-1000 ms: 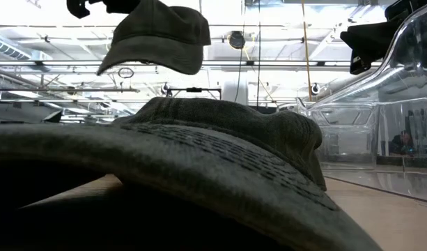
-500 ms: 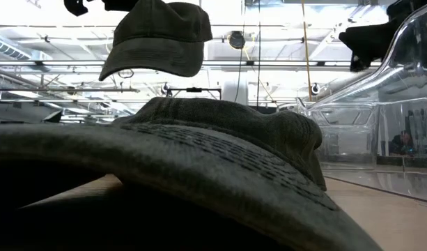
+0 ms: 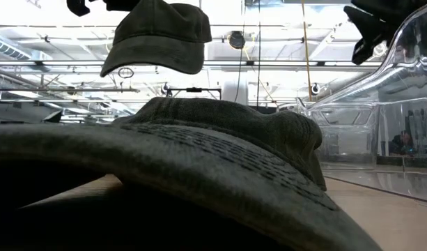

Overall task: Pick & Place hat
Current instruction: Put the left black cap into the top transparent bin

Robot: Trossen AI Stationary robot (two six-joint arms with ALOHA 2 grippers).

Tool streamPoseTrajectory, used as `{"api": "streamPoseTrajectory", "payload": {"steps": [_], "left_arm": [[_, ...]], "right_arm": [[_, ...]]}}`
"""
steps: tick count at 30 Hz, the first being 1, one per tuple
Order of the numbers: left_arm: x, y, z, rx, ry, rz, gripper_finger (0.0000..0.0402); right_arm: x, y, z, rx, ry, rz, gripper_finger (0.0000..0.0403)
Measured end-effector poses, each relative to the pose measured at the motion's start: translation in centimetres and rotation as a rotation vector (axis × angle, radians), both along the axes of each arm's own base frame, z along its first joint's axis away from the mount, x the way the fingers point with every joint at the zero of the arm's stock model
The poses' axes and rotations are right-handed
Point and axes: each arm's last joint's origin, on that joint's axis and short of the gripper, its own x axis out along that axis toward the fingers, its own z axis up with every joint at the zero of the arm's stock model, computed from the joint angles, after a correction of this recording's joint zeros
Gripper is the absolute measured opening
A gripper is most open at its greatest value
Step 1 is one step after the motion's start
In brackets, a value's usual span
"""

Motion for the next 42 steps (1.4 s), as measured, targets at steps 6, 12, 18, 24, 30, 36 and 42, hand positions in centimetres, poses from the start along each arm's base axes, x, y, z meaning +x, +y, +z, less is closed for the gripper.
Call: {"api": "streamPoseTrajectory", "payload": {"steps": [6, 12, 18, 24, 30, 36, 42], "left_arm": [[0.0, 0.0, 0.0, -0.001, 0.002, 0.001, 0.0005], [0.0, 0.0, 0.0, 0.005, 0.003, -0.002, 0.0005], [0.0, 0.0, 0.0, 0.005, 0.005, -0.003, 0.0008], [0.0, 0.0, 0.0, 0.02, 0.007, -0.01, 0.0008], [0.0, 0.0, 0.0, 0.019, 0.001, -0.005, 0.0007], [0.1, 0.1, 0.2, 0.045, -0.015, 0.002, 0.0005], [0.1, 0.1, 0.3, 0.069, -0.027, 0.0, 0.0008]], "right_arm": [[0.6, -0.8, -0.8, 0.148, 0.079, -0.203, 0.0063], [0.8, -1.7, -1.0, 0.293, 0.079, -0.476, 0.0063], [1.1, -1.8, -0.2, 0.418, -0.037, -0.433, 0.0064], [3.4, -1.3, 0.2, 0.269, 0.075, -0.274, 0.0064], [9.8, -1.1, 3.6, 0.17, 0.222, -0.279, 0.0092], [17.2, -0.4, 3.5, 0.146, 0.366, -0.13, 0.0189], [21.6, -0.6, 0.4, 0.298, 0.454, -0.103, 0.0236]]}}
